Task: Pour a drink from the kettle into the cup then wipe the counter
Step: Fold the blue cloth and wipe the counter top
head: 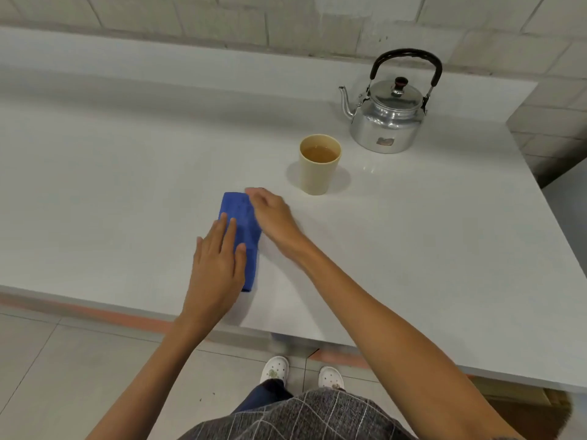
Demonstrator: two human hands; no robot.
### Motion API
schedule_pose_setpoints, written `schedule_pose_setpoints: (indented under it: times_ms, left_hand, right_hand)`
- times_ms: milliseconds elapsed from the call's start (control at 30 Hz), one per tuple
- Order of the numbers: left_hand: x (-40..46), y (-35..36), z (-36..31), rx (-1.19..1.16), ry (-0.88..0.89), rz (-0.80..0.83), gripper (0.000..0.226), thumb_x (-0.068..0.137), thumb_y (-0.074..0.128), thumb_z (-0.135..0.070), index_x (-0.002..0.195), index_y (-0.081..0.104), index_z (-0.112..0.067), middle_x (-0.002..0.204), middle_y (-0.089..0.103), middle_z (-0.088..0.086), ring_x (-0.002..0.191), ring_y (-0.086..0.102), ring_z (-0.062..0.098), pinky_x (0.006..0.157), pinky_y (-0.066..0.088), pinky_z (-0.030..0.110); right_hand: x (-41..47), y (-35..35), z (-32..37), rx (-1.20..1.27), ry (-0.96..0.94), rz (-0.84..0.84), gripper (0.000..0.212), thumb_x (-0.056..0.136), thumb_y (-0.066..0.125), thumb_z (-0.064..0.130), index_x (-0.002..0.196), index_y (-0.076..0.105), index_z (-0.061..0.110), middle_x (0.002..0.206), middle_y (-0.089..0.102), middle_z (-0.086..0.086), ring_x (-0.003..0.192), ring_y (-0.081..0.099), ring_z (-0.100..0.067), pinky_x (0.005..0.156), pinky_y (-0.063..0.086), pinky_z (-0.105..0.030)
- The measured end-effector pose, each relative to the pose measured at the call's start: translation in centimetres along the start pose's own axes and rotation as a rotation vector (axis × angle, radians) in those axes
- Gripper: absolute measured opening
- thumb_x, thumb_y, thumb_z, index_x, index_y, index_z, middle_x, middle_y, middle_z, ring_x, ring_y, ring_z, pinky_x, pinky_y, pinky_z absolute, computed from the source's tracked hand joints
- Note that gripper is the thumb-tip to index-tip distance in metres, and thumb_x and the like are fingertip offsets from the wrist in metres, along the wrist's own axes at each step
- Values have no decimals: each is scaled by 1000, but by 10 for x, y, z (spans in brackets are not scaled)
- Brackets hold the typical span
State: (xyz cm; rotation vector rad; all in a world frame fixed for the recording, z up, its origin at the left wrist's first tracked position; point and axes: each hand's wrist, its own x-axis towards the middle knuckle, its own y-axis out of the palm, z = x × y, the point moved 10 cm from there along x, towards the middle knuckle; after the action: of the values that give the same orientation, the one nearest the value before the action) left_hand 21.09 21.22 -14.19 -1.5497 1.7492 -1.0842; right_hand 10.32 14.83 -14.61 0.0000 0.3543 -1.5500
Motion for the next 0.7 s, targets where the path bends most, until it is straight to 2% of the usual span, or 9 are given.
schedule_pose_setpoints:
  times_ms: [100, 167, 267, 433, 600, 700]
  left_hand:
    - [22, 15, -14, 85, 89, 77, 53, 102, 25, -26, 151, 12, -12, 161, 5, 5, 149, 3, 19, 119, 1, 41]
    - [33, 28, -13, 171, 92, 138, 54, 102, 21, -30, 151, 5, -15, 161, -1, 3, 148, -2, 16, 120, -2, 42]
    - [38, 41, -3, 255, 86, 194, 55, 101, 18, -34, 151, 0, -18, 161, -3, -2, 148, -6, 13, 120, -5, 41]
    - [50, 38, 14, 256, 64, 174, 55, 101, 19, -36, 150, 1, -21, 161, -1, -5, 147, -4, 9, 120, -4, 42]
    - [53, 38, 17, 245, 67, 206, 58, 100, 20, -40, 150, -2, -22, 161, -4, -5, 147, -7, 9, 120, -5, 43]
    - [53, 40, 17, 223, 64, 240, 61, 98, 20, -46, 150, -4, -24, 160, -6, -6, 146, -9, 9, 120, -7, 43]
  right_hand:
    - [-15, -46, -5, 6, -46, -132, 27, 96, 43, 14, 110, 67, 10, 115, 69, -6, 107, 61, -14, 84, 41, -18]
    - [-30, -71, -17, 1, -29, -178, 24, 94, 47, 14, 105, 68, 11, 108, 72, -4, 104, 64, -14, 83, 43, -14]
    - [-53, -104, -36, -12, -3, -241, 24, 95, 46, 12, 105, 68, 10, 102, 74, -5, 101, 66, -13, 82, 42, -9]
    - [-82, -142, -53, -11, 22, -303, 25, 97, 44, 9, 106, 67, 9, 95, 75, -6, 91, 67, -4, 72, 40, 1]
    - [-96, -164, -61, -78, 23, -308, 25, 98, 44, 9, 105, 68, 10, 93, 74, -3, 79, 63, 13, 69, 38, 2]
    - [-99, -179, -61, -112, 8, -324, 24, 97, 45, 8, 106, 68, 11, 92, 74, -2, 77, 62, 15, 67, 38, 1]
